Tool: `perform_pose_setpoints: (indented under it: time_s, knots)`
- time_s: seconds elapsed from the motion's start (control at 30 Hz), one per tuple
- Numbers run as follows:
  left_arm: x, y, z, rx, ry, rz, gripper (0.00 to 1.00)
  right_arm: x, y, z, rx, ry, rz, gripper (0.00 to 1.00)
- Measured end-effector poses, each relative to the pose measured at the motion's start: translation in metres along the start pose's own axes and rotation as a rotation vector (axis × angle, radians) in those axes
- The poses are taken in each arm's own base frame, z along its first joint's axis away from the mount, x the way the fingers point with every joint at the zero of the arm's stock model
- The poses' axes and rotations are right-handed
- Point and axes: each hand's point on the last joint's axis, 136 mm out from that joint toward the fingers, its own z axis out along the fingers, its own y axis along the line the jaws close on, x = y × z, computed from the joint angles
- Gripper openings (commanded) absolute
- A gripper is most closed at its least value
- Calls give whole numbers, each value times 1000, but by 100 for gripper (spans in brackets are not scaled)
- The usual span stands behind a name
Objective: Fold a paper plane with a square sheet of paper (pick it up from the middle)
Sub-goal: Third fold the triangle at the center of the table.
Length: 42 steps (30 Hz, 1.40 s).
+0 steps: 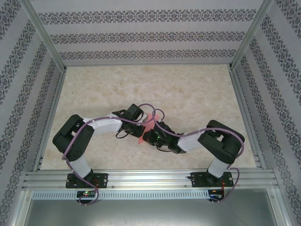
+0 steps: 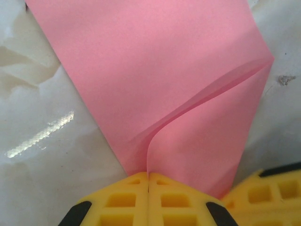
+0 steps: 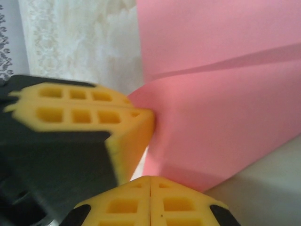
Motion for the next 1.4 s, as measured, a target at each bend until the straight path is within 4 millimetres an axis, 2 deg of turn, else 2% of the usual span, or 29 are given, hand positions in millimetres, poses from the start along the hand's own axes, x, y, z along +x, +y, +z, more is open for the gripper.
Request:
perform_pose_setpoints:
  time_s: [0.23,0.37,0.7,0.9,1.03,1.2,1.4]
  knots:
    - [0,0,0,0,0,0,0,10,7,4,-25,9,3,7]
    - [0,0,0,-2,0,0,0,12,-4,13,-8,13,30,6]
    - [0,2,0,-7,-2,-2,0,14,-2,13,3,0,42,6]
    - [-1,2,0,-7,-2,-2,0,22,11,6,-15,2,20,6]
    - [-1,2,0,-6,-2,-5,0,21,14,11,-15,2,22,6]
    - [-2,6,-1,-11,-5,-17,0,24,5,23,13,7,53,5]
    - [-2,6,-1,-11,-5,-19,0,24,4,21,28,-2,63,6]
